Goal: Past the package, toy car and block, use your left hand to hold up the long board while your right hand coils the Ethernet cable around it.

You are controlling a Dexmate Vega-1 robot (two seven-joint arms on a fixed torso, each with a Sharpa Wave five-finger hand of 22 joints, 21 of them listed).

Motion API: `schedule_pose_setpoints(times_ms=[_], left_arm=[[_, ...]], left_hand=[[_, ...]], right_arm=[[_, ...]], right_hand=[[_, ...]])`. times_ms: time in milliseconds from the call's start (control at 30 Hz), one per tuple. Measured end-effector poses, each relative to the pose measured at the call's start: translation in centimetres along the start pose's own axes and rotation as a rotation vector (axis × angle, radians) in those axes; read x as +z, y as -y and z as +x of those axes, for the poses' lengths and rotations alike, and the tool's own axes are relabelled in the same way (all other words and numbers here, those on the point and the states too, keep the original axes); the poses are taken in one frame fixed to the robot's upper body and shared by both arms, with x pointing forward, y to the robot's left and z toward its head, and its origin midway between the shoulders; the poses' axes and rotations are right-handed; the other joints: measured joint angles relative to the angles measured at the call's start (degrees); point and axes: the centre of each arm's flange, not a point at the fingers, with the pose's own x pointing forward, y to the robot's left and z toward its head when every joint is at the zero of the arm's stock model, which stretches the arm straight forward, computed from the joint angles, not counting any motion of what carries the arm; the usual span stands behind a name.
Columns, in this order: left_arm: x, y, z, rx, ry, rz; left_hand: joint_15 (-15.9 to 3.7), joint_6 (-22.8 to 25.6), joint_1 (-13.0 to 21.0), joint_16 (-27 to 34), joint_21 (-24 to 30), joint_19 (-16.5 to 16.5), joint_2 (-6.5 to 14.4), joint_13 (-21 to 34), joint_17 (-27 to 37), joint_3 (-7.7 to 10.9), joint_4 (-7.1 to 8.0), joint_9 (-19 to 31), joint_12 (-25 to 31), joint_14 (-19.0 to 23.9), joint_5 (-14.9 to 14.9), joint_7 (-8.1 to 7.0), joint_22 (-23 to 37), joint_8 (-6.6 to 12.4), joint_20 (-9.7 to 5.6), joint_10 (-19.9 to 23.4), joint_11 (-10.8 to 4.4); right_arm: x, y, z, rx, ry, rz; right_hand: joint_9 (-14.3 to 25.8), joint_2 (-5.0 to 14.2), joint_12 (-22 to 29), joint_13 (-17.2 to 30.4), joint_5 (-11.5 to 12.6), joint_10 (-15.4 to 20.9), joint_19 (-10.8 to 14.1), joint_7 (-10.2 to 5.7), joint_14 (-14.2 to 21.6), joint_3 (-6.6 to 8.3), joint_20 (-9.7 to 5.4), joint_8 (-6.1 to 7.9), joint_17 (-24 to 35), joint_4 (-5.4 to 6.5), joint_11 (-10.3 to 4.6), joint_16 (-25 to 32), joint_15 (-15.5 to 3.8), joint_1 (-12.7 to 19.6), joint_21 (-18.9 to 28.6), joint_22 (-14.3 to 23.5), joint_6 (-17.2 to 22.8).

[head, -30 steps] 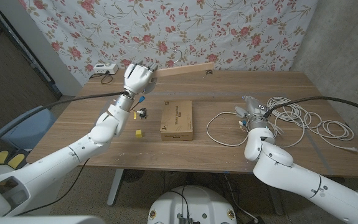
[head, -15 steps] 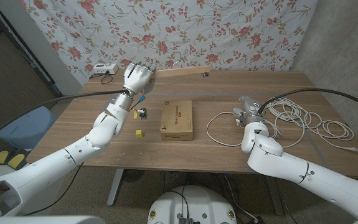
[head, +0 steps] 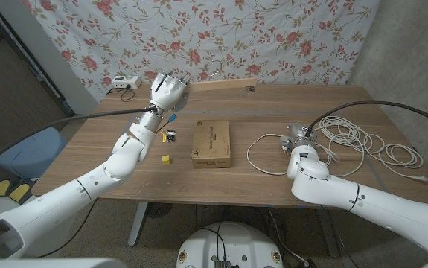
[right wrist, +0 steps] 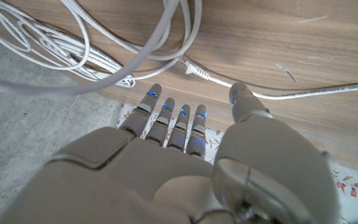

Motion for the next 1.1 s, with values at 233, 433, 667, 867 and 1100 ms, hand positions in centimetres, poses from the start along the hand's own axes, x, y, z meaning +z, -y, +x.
schedule_pose_setpoints(times_ms=[233, 433, 667, 867, 1100], left_arm=[[0.2, -0.4, -0.1, 0.021, 0.009, -0.003], [0.1, -0.6, -0.3, 0.034, 0.008, -0.006], [-0.1, -0.2, -0.6, 0.005, 0.001, 0.002], [-0.6, 0.4, -0.9, -0.033, -0.011, 0.014], [-1.0, 0.9, -1.1, -0.056, -0.025, 0.015]], left_hand=[[0.00, -0.17, 0.00, 0.00, 0.00, 0.00, 0.00, -0.01, 0.19, 0.38, -0.09, -0.10, 0.35, 0.00, 0.00, -0.01, -0.14, 0.21, 0.00, 0.00, 0.00], [0.00, -0.17, 0.00, 0.04, 0.44, 0.00, 0.00, -0.01, -0.34, 0.38, -0.09, -0.10, 0.35, 0.00, 0.00, -0.01, -0.14, 0.43, 0.00, 0.00, 0.00], [0.00, -0.18, 0.00, 0.04, 0.44, 0.00, 0.00, -0.01, -0.35, 0.38, -0.09, -0.27, 0.79, 0.00, 0.00, -0.01, -0.41, 0.44, 0.00, 0.00, 0.00], [0.00, -0.18, 0.00, 0.04, 0.44, 0.00, 0.00, -0.01, -0.30, 0.38, -0.09, -0.27, 0.79, 0.00, 0.00, -0.01, -0.68, 0.44, 0.00, 0.00, 0.00], [0.00, -0.18, 0.00, 0.02, 0.44, 0.00, 0.00, -0.11, -0.42, 0.38, -0.09, -0.53, 1.24, 0.00, 0.00, -0.01, -0.67, 0.65, 0.00, 0.00, 0.00]], right_arm=[[-0.2, -0.6, 1.2, 0.038, -0.030, -0.055], [-0.3, -0.9, 2.2, 0.066, -0.054, -0.087], [-0.4, -1.0, 3.1, 0.082, -0.073, -0.114], [-0.3, -0.8, 3.8, 0.070, -0.092, -0.152], [-0.4, -0.9, 4.2, 0.045, -0.106, -0.181]], right_hand=[[0.00, 0.53, 0.00, 0.00, 0.41, 0.60, 0.41, -0.37, 0.31, -0.34, -0.40, 0.00, 0.66, 0.34, -0.60, 0.79, -0.31, 1.26, 0.00, 0.00, 1.00], [-0.01, 1.15, 0.00, 0.00, 0.62, 0.84, 0.81, -0.48, 0.70, -0.39, -0.81, 0.00, 1.00, 0.40, -0.41, 1.24, -0.09, 1.88, 0.00, 0.19, 1.52], [0.07, 3.53, 0.42, 0.00, 1.28, 2.53, 2.92, -0.99, 3.46, -0.19, -2.01, 0.43, 2.14, 0.07, -0.79, 3.14, -0.14, 6.43, 0.93, 0.38, 3.04], [0.18, 4.04, 3.37, 1.56, 2.39, 9.58, 9.06, -2.08, 13.01, -1.94, -4.03, 1.91, 9.12, -0.91, -1.56, 11.88, -0.26, 18.34, 4.24, 0.84, 9.83], [0.59, 3.27, 15.07, 8.49, 3.05, 27.83, 14.65, -2.76, 27.34, -9.25, -4.61, 7.61, 31.14, 0.06, -2.55, 32.53, -1.40, 31.83, 12.12, 3.30, 22.21]])
